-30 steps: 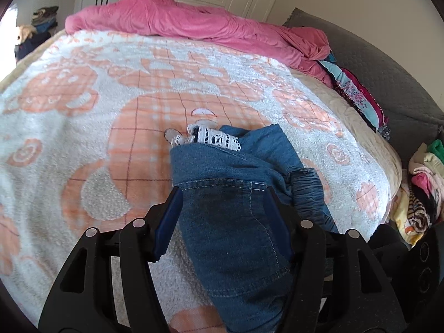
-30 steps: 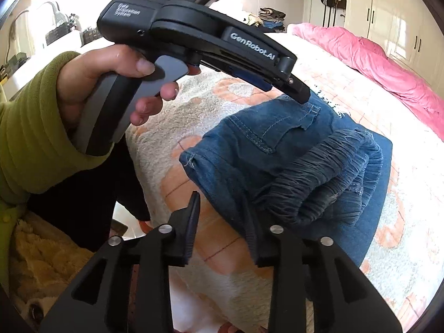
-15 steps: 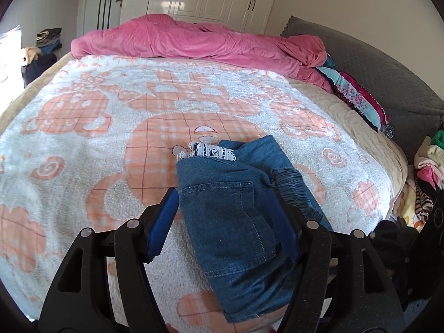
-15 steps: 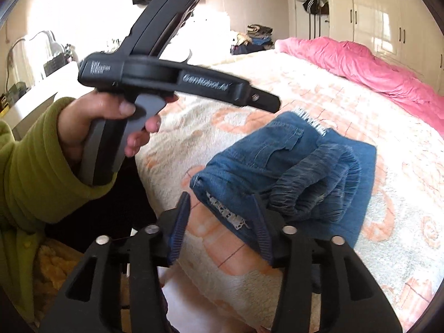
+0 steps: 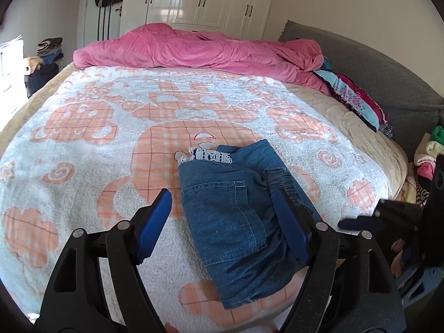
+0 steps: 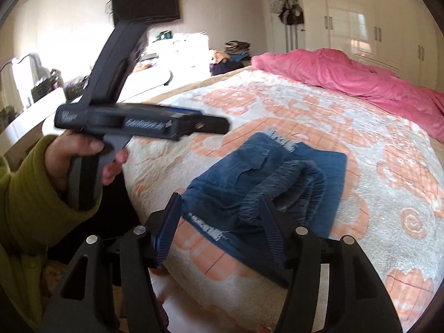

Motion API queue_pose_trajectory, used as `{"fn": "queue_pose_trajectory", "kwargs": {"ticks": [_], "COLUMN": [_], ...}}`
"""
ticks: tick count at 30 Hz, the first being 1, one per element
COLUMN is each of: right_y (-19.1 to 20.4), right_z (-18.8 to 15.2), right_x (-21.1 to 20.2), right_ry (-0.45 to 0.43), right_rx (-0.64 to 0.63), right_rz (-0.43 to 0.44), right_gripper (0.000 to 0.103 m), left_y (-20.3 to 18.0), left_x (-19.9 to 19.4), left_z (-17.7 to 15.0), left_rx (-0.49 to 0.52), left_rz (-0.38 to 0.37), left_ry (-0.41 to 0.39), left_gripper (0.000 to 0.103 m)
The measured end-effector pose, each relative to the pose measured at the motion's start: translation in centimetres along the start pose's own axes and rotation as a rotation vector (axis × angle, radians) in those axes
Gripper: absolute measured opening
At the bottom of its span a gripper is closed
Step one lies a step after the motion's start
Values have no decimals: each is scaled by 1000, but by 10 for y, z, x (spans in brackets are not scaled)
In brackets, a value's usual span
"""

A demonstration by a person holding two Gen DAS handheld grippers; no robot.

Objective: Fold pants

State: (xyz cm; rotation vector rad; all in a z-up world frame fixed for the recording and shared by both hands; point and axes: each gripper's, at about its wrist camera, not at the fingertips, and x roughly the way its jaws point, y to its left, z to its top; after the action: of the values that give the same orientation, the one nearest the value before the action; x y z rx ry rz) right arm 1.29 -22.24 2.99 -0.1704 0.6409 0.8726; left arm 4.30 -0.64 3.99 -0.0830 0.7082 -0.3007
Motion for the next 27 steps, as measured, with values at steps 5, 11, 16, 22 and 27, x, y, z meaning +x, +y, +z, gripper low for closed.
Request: {"fn": "queue_pose_trajectory", "kwargs": {"ticks": [5,11,16,22,27], "right_y": [-15,-44,-62,-70,-71], "right_z": [0,-5,-12,-18,-19], "right_x": [-4,-9,-13,-18,-19], "right_ry": [-18,-24,-20,-19,-15], "right_rx": [71,171,216,254,267], "right_rz": [-51,-163,-225,-248,-255], "right_gripper": [71,71,71,71,71], "left_y": [4,9,11,13,16], "left_x": [-1,4,6,8,6], "left_z": [-5,-10,-13,-16,-22], "left_rx": [-5,-19,-26,-30,-34], "left_rz": [14,28,34,28,27], "left_ry": [10,33,44,57,70], "left_gripper": [74,79,83,86,86]}}
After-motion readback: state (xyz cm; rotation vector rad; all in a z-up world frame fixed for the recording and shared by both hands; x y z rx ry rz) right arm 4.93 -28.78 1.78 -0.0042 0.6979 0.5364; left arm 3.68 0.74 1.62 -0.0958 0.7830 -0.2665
